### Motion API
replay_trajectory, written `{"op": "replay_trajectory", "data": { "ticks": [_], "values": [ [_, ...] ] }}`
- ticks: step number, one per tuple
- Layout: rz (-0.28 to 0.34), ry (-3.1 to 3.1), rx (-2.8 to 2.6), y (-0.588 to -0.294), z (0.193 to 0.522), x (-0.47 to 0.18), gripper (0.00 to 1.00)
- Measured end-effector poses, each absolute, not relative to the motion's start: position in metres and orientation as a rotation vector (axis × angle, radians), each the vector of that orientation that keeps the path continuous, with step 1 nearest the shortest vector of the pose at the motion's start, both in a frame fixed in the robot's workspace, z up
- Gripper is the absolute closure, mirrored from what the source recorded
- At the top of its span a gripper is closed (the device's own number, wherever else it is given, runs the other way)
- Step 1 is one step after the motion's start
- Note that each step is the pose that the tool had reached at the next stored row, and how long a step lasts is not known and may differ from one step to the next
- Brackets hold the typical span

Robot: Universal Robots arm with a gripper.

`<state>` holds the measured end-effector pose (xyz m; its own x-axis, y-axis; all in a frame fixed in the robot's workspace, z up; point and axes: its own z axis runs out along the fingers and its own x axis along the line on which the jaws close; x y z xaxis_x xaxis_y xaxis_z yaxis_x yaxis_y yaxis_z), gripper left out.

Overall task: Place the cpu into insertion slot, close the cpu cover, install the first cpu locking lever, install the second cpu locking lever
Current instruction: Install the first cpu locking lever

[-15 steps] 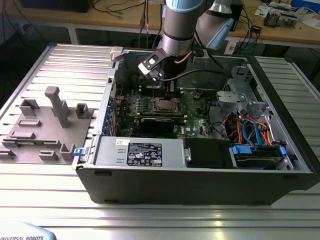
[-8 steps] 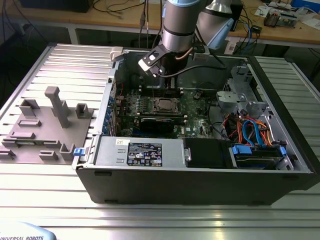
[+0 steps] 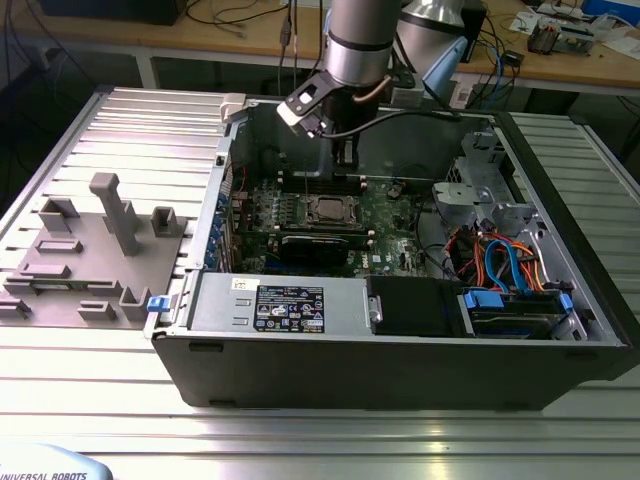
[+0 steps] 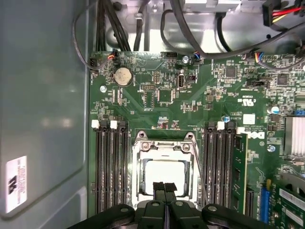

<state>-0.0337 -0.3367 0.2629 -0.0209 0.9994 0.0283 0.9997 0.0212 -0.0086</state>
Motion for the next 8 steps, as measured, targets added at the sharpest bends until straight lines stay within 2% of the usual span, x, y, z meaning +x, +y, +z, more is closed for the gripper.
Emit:
{"op": "replay_trajectory", "data": {
  "ticks": [8],
  "values": [
    [-0.026,-2.230,-2.180,-0.3367,0.2667,-0.0337,0.89]
  ]
}}
